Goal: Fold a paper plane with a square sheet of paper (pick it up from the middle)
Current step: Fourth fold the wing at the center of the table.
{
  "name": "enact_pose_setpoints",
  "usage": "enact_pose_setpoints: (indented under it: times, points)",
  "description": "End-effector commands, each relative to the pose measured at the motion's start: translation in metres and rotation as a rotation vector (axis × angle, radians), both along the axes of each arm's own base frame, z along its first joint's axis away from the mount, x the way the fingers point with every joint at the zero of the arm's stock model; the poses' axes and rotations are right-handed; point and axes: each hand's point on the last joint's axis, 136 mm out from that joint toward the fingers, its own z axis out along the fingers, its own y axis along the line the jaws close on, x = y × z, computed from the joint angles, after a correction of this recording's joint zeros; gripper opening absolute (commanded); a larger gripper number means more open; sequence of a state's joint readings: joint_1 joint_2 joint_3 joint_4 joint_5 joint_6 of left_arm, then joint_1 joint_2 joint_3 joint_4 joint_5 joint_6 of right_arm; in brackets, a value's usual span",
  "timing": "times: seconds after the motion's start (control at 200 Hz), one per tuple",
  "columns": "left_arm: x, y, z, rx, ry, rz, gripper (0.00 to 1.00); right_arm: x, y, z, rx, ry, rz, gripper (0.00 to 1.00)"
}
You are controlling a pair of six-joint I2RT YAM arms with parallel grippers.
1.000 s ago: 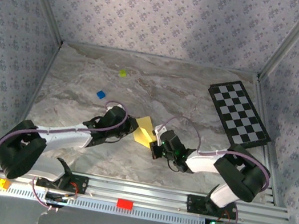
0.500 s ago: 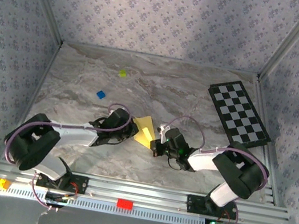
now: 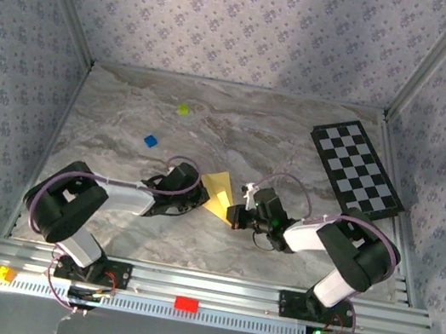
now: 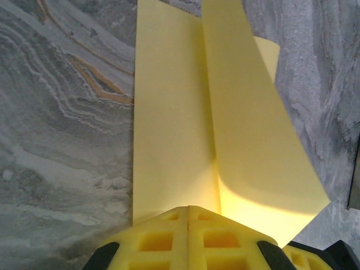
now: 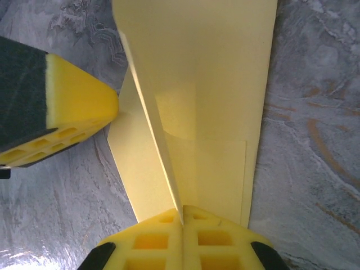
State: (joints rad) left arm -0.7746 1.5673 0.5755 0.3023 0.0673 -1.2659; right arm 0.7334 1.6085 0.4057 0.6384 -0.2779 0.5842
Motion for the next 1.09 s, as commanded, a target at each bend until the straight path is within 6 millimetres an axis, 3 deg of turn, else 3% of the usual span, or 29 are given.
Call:
enact_pose_setpoints:
  times: [0.0,0.35,1.089]
  points:
    - [-0.002,-0.003,-0.003,-0.011,0.024,0.008,0.00,-0.010,-0.010,-0.018,-0.020,0.088,-0.017,0.00]
    - [-0.015,0.016,-0.025,0.064,0.082,0.031,0.00,-0.008,-0.009,-0.018,0.072,0.212,-0.031,0.01]
    - [-0.020,0.019,-0.032,0.085,0.103,0.036,0.00,-0.007,-0.013,-0.014,0.098,0.225,-0.053,0.02]
